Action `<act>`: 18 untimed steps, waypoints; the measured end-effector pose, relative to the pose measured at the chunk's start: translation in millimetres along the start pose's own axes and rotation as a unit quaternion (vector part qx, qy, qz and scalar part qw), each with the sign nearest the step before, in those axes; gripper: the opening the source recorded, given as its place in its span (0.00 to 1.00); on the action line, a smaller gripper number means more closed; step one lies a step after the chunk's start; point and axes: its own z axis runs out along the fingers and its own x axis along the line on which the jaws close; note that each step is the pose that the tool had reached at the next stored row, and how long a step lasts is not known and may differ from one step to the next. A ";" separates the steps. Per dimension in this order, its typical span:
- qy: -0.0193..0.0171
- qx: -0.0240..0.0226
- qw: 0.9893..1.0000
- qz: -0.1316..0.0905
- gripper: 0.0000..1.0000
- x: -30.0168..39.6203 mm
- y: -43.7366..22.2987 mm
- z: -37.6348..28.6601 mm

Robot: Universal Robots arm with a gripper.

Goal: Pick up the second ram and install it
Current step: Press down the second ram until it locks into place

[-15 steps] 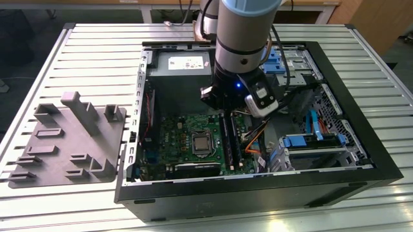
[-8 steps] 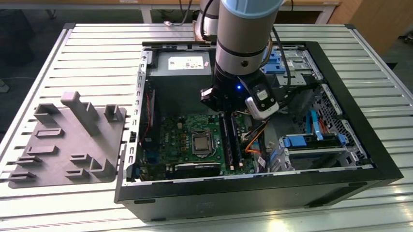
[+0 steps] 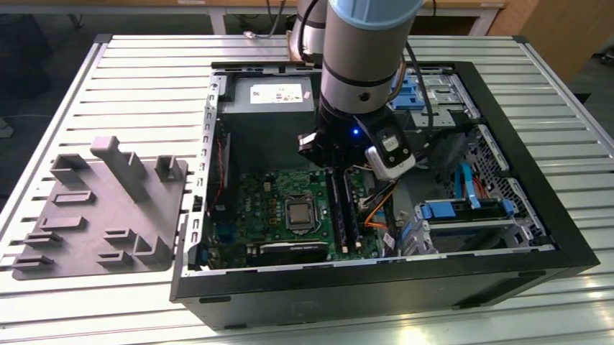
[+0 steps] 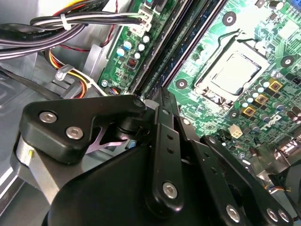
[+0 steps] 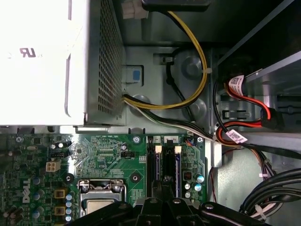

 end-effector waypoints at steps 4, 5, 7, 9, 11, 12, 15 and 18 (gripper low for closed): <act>0.000 0.000 1.000 0.000 0.11 0.0 -1.6 -0.1; 0.000 0.000 1.000 0.000 0.11 0.0 -1.9 -0.1; 0.000 0.000 1.000 0.000 0.11 0.0 -2.3 -0.2; 0.000 0.000 1.000 0.000 0.11 -0.1 -2.9 -0.2; 0.000 0.000 1.000 0.000 0.11 -0.1 -3.5 -0.3; 0.000 0.000 1.000 0.000 0.11 -0.1 -3.6 -0.3; 0.000 0.000 1.000 0.000 0.11 -0.1 -4.5 -0.3; 0.000 0.000 1.000 0.000 0.11 -0.1 -5.6 -0.5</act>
